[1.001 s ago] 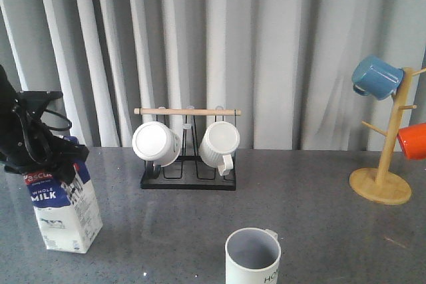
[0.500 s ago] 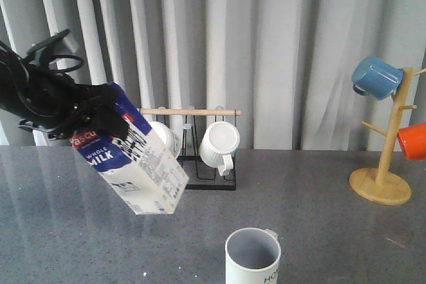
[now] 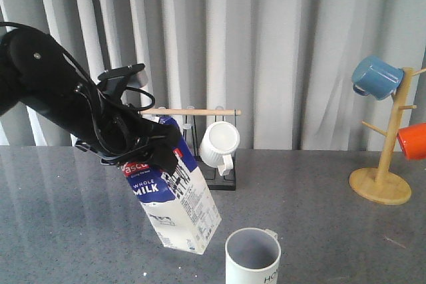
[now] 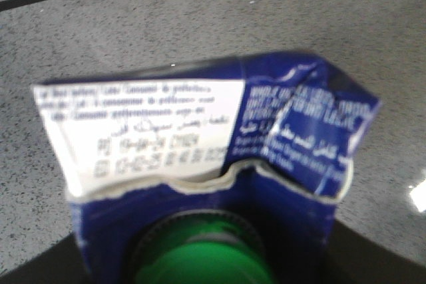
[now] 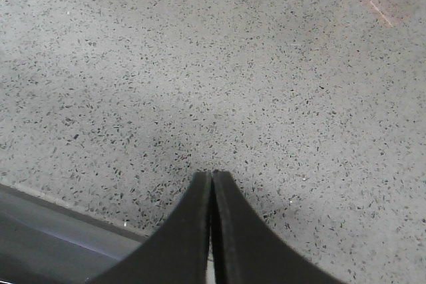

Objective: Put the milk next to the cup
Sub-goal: 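Lower the carton onto the table beside the HOME mug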

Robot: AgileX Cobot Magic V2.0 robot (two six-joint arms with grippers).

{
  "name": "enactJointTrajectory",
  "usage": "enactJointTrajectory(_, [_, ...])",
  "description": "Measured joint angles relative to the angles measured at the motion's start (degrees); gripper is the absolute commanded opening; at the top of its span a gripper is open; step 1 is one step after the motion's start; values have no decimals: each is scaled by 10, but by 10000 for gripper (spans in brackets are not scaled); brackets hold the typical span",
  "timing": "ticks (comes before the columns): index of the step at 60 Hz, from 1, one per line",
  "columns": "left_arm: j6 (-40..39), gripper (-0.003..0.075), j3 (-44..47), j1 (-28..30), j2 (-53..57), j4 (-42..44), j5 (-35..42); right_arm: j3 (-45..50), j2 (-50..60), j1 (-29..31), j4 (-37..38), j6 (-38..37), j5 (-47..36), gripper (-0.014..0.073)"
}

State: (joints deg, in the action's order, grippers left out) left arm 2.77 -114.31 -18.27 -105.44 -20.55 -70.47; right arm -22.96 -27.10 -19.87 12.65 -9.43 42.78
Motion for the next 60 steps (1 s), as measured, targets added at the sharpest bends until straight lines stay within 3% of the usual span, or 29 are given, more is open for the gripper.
enactJointTrajectory(26, [-4,8,0,-17,-58,11,-14,0,0,0,-2,0,2,-8])
enactJointTrajectory(36, [-4,50,1,-17,-64,21,-15,0,0,0,-2,0,2,-8])
enactJointTrajectory(45, [-4,148,1,-17,-64,22,-15,0,0,0,-2,0,2,-8])
enactJointTrajectory(60, [-4,393,1,-17,-64,22,-15,0,0,0,-2,0,2,-8])
